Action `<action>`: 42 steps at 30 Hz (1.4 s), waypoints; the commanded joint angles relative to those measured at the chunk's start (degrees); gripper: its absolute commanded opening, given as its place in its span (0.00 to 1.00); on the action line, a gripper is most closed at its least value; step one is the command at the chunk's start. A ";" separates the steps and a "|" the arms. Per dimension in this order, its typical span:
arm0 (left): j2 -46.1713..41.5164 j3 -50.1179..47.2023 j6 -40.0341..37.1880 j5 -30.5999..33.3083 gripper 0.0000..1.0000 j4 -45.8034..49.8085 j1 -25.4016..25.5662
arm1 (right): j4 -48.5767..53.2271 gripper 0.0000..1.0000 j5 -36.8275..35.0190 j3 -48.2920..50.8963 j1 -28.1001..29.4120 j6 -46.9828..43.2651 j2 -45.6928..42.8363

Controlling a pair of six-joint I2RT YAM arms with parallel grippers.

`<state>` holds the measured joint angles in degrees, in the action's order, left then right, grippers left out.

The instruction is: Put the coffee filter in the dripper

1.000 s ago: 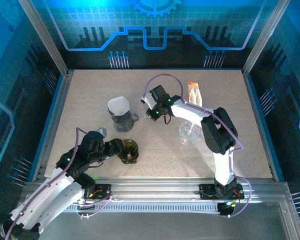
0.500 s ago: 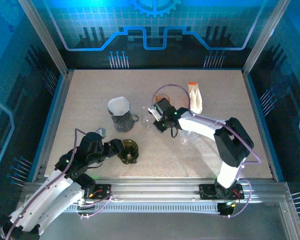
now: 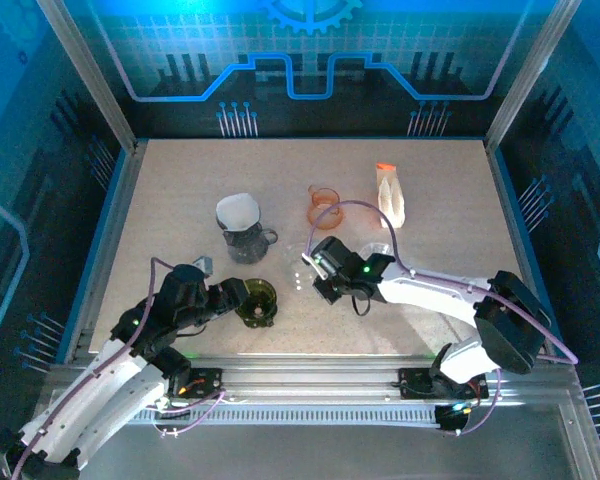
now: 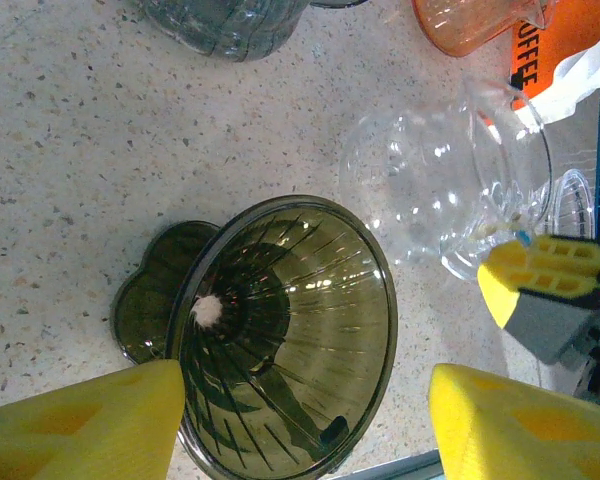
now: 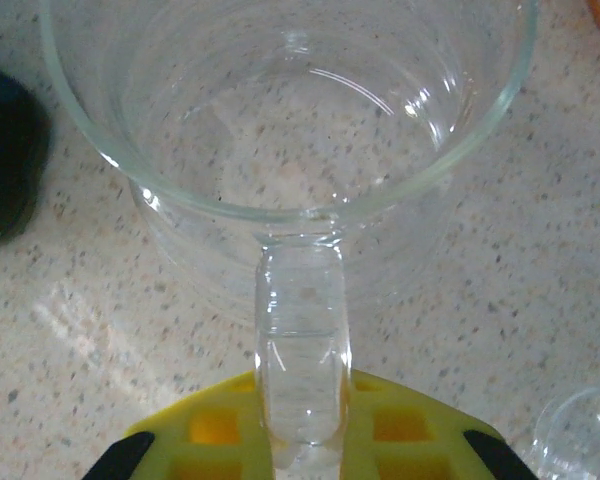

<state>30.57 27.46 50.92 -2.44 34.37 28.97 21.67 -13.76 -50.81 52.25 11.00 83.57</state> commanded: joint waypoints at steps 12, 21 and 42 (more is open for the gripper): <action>-1.28 -1.51 -0.43 -1.57 0.67 -0.28 -0.32 | 3.73 0.14 -5.53 8.05 5.93 8.17 -9.53; -1.18 -1.38 -0.28 -1.78 0.67 -0.64 -0.38 | 3.38 0.35 -5.81 9.41 6.11 10.00 -11.32; -1.32 -0.98 -0.91 -2.88 0.99 -4.60 -0.35 | 18.22 0.64 -6.36 12.39 -8.14 20.17 -31.67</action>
<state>29.61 26.72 50.70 -4.21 31.66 28.97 34.54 -20.73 -39.77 47.03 28.29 54.11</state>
